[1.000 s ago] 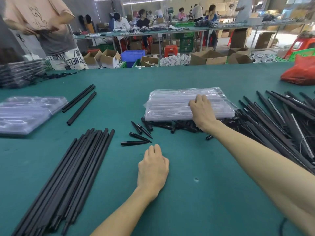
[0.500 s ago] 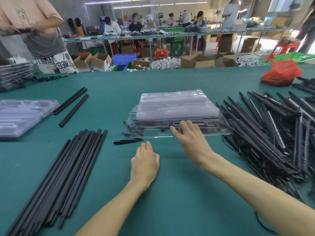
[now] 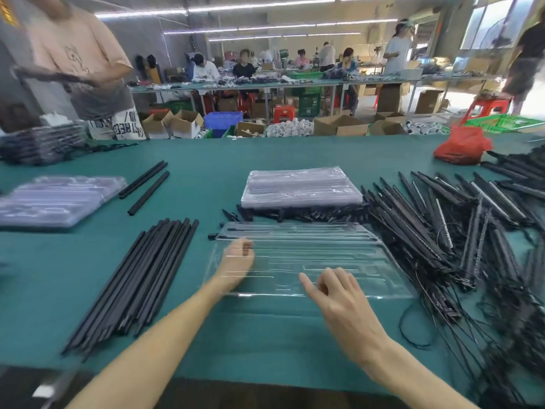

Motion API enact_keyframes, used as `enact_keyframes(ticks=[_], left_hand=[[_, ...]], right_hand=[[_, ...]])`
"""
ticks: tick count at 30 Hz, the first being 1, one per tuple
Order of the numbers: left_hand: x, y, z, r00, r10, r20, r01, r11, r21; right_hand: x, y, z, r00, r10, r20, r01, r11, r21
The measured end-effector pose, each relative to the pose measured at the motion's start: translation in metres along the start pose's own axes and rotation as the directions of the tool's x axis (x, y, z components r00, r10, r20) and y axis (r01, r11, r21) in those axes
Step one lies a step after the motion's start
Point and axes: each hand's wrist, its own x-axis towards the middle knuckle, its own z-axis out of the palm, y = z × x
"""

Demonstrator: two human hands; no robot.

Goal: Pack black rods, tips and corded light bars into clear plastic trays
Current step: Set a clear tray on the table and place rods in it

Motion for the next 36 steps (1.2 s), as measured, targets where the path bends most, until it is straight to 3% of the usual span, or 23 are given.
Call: enact_keyframes(ticks=[2, 4, 7, 11, 16, 20, 30, 34, 36], left_hand=[[-0.001, -0.007, -0.021, 0.999, 0.012, 0.052, -0.014, 0.999, 0.038], [-0.006, -0.017, -0.044, 0.996, -0.07, 0.053, 0.07, 0.997, 0.011], [-0.016, -0.03, -0.075, 0.985, -0.138, -0.103, 0.14, 0.99, 0.014], [-0.029, -0.041, -0.101, 0.956, -0.114, -0.271, 0.182, 0.953, 0.243], [-0.034, -0.05, -0.107, 0.965, -0.151, -0.215, 0.251, 0.765, 0.593], [-0.032, -0.06, -0.1, 0.963, -0.177, -0.206, 0.271, 0.653, 0.707], [-0.018, -0.07, -0.103, 0.983, -0.128, -0.132, 0.179, 0.52, 0.835], [-0.016, -0.062, -0.105, 0.985, -0.104, -0.136, 0.171, 0.562, 0.81], [-0.015, -0.053, -0.107, 0.977, -0.123, -0.173, 0.211, 0.632, 0.746]], right_hand=[[-0.009, -0.005, -0.002, 0.999, 0.025, 0.02, -0.025, 0.999, 0.024], [-0.018, -0.009, -0.002, 0.998, 0.054, 0.038, -0.055, 0.997, 0.05], [-0.026, -0.013, -0.001, 0.995, 0.07, 0.072, -0.076, 0.993, 0.087], [-0.029, -0.015, 0.003, 0.986, -0.01, 0.164, -0.025, 0.978, 0.208], [-0.03, -0.022, 0.012, 0.925, 0.017, 0.381, -0.135, 0.948, 0.287], [-0.032, -0.024, 0.014, 0.947, 0.067, 0.313, -0.168, 0.936, 0.308], [-0.036, -0.024, 0.016, 0.964, 0.066, 0.259, -0.148, 0.94, 0.308], [-0.036, -0.024, 0.014, 0.965, 0.069, 0.254, -0.146, 0.942, 0.301], [-0.037, -0.024, 0.015, 0.964, 0.067, 0.256, -0.146, 0.942, 0.303]])
